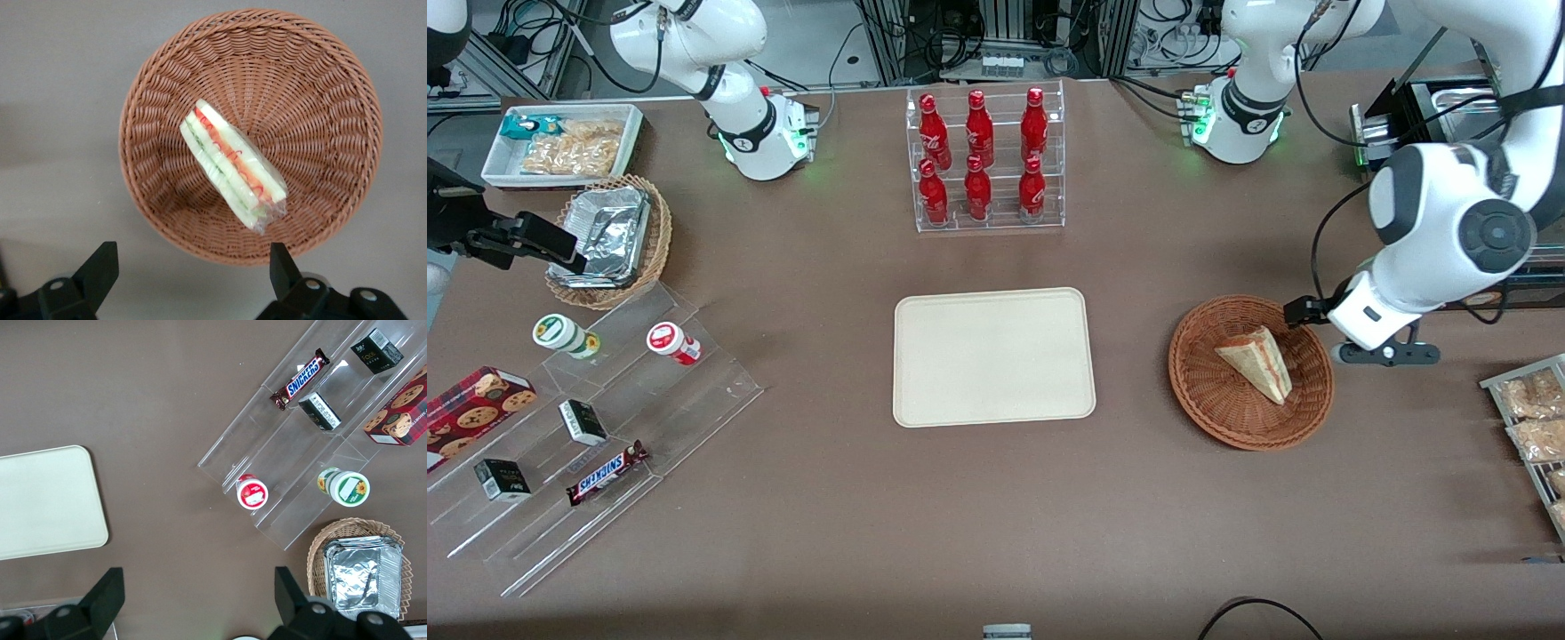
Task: Place sandwich from basket to tray
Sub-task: 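Move the left gripper over the wrapped sandwich in the wicker basket, then lower the open left gripper and close it on the sandwich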
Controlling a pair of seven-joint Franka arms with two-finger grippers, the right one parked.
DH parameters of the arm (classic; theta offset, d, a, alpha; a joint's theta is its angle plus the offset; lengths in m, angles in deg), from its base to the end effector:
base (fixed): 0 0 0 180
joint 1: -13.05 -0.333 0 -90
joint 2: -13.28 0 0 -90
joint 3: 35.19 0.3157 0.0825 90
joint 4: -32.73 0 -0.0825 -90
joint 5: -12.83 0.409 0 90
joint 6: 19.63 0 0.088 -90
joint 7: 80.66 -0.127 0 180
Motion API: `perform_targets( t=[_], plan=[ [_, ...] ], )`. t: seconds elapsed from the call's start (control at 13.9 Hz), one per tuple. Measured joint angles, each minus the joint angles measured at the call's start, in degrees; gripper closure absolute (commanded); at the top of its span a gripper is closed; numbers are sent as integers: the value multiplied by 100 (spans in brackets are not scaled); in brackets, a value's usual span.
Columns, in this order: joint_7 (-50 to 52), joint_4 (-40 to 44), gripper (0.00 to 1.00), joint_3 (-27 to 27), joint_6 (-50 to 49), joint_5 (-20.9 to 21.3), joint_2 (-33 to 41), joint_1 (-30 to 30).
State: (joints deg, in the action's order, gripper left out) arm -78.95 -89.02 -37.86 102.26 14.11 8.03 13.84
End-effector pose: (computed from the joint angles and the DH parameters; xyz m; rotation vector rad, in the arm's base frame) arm 0.5627 -0.0326 0.3253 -3.1197 0.0674 0.1379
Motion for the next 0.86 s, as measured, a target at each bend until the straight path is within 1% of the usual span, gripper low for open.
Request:
perform_targets(
  t=[0.14,0.29,0.5,0.86],
  plan=[
    [334,-364,0,1,483,-20,-37,7],
    [1094,-488,0,0,599,-28,-108,92],
    [2672,-491,0,-5,765,-33,-171,268],
    [5133,-494,0,2,1270,-36,-425,285]
  ],
)
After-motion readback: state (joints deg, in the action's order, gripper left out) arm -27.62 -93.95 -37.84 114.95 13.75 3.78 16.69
